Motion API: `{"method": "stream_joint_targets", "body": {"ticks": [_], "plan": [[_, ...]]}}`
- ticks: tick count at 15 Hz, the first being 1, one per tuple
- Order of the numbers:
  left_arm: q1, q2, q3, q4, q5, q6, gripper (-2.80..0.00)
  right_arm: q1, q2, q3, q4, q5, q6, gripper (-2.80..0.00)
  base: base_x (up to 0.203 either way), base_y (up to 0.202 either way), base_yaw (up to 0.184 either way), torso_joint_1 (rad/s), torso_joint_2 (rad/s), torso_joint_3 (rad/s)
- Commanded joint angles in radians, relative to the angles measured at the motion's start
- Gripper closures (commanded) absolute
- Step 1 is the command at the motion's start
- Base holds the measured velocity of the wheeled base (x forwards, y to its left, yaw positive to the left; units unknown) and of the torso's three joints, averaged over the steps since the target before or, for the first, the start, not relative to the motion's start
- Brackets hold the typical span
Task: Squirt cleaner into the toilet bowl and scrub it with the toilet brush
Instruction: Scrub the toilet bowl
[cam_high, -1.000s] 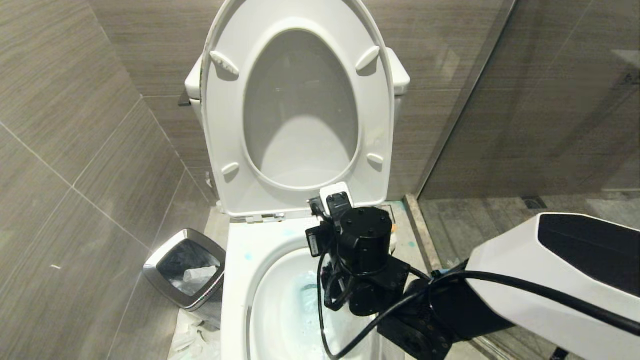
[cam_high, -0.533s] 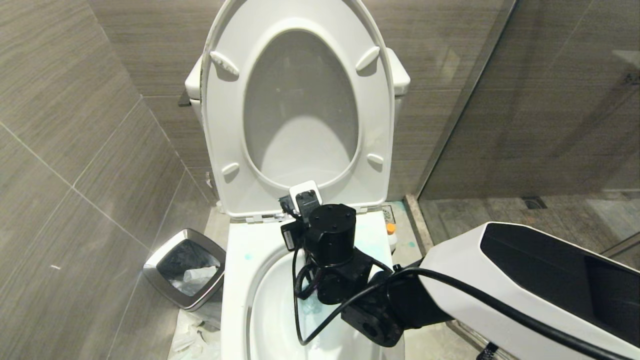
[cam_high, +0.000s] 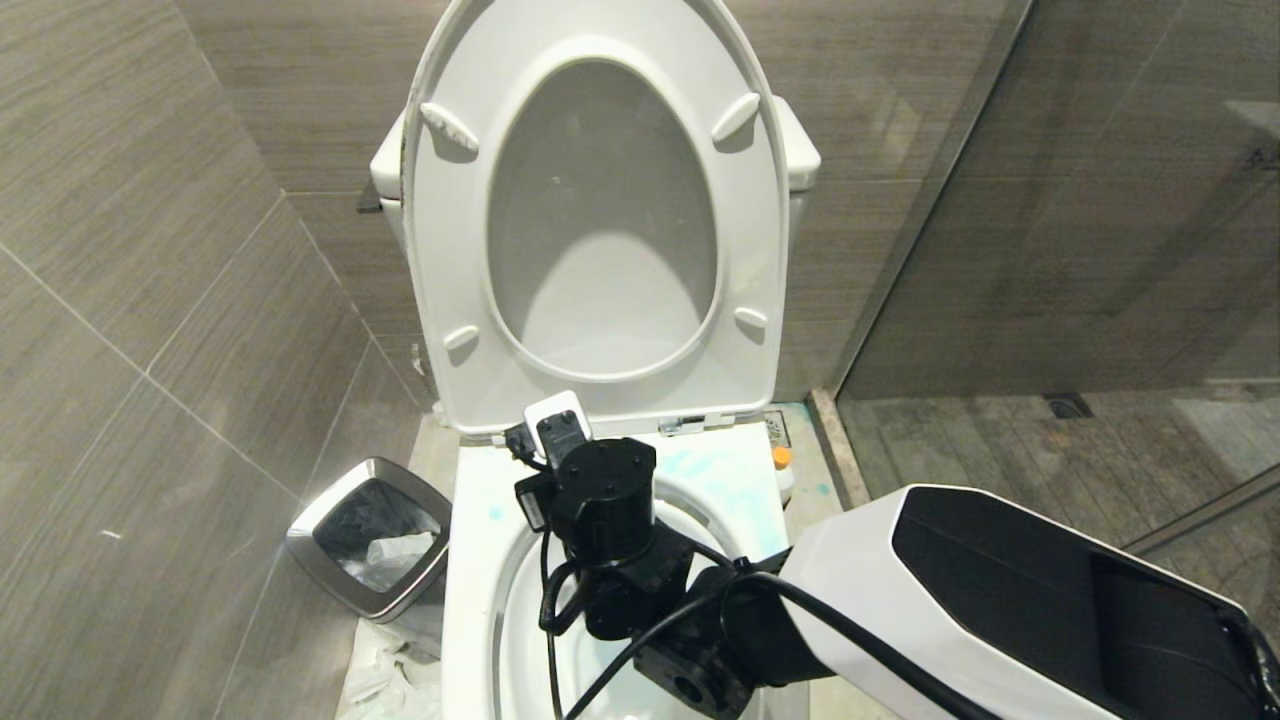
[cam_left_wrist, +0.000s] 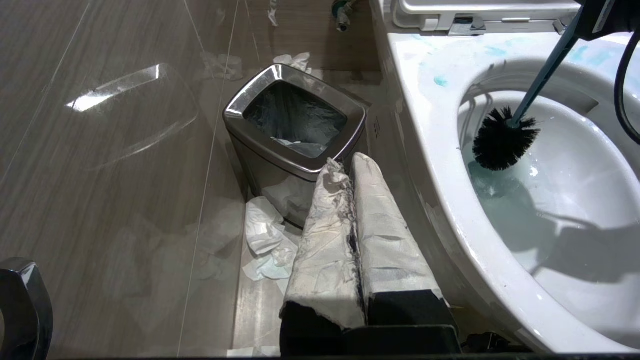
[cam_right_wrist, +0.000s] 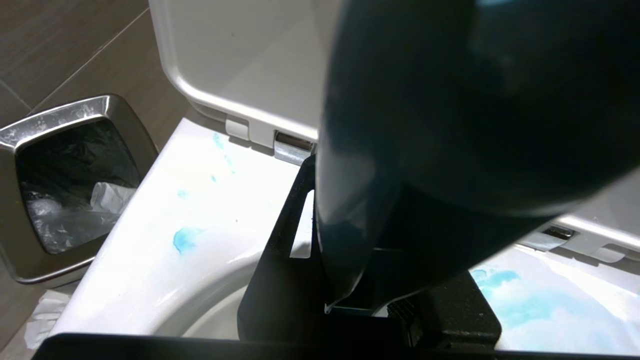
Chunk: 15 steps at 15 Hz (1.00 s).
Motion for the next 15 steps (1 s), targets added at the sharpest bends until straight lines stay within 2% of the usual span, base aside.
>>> {"method": "stream_joint_targets", "body": {"ticks": [1,15], "plan": [[-0.001,0.001,-0.001,0.000,0.000,0.000,0.00,0.002,0.004,0.000,-0.006,-0.003,-0.001,0.00,0.000,0.000,0.000,0.000,0.00,0.000],[0.000,0.001,0.001,0.000,0.000,0.000,0.00,0.001,-0.002,-0.002,-0.006,-0.003,-0.002,0.00,-0.019,0.013,-0.001,0.001,0.00,0.000]]}}
